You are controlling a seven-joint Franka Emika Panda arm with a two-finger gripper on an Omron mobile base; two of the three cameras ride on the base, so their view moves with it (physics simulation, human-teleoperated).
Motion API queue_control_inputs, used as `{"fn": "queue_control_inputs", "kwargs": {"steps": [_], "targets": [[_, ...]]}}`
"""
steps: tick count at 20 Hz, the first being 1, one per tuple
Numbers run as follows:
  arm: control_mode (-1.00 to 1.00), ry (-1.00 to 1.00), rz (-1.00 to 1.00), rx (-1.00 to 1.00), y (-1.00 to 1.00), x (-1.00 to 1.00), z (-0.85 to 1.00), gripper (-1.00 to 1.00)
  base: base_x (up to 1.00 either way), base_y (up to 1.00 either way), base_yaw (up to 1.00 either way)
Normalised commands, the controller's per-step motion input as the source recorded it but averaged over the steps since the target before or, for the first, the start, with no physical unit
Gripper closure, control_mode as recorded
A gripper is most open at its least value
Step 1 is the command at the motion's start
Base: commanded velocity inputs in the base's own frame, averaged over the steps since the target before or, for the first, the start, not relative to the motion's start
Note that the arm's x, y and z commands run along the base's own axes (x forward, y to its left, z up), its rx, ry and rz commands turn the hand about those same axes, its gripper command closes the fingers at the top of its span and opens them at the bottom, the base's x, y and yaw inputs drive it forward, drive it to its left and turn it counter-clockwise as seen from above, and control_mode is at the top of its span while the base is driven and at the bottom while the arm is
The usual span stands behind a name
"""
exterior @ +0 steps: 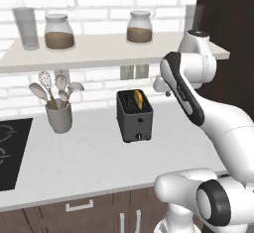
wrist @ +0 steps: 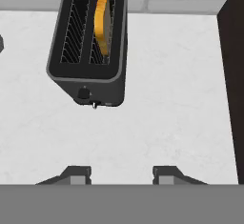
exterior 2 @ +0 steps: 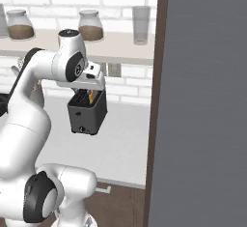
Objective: Start the toaster. Once the lever pops up, take the bread to the plate on the dining counter.
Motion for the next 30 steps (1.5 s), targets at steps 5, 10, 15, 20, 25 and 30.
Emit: {"fn": "queue_control_inputs", "kwargs": {"steps": [5, 10, 15, 20, 25, 30], "targets": [[-1.00, -0.01, 0.00, 0.00, 0.00, -0.11, 0.00, -1.00, 0.00, 0.00, 0.00], [-1.00, 0.01, 0.00, 0.04, 0.18, -0.26, -0.09, -1.00, 0.00, 0.00, 0.00], [-1.00, -0.01, 0.00, 0.03, 0.53, -0.01, -0.26, -1.00, 0.00, 0.00, 0.00], [-1.00, 0.00, 0.00, 0.01, 0.51, 0.03, -0.41, -1.00, 0.00, 0.00, 0.00], [-1.00, 0.00, 0.00, -0.03, 0.39, 0.23, -0.37, 1.00, 0.00, 0.00, 0.00], [-1.00, 0.00, 0.00, 0.00, 0.03, 0.36, -0.24, 1.00, 0.00, 0.00, 0.00]]}}
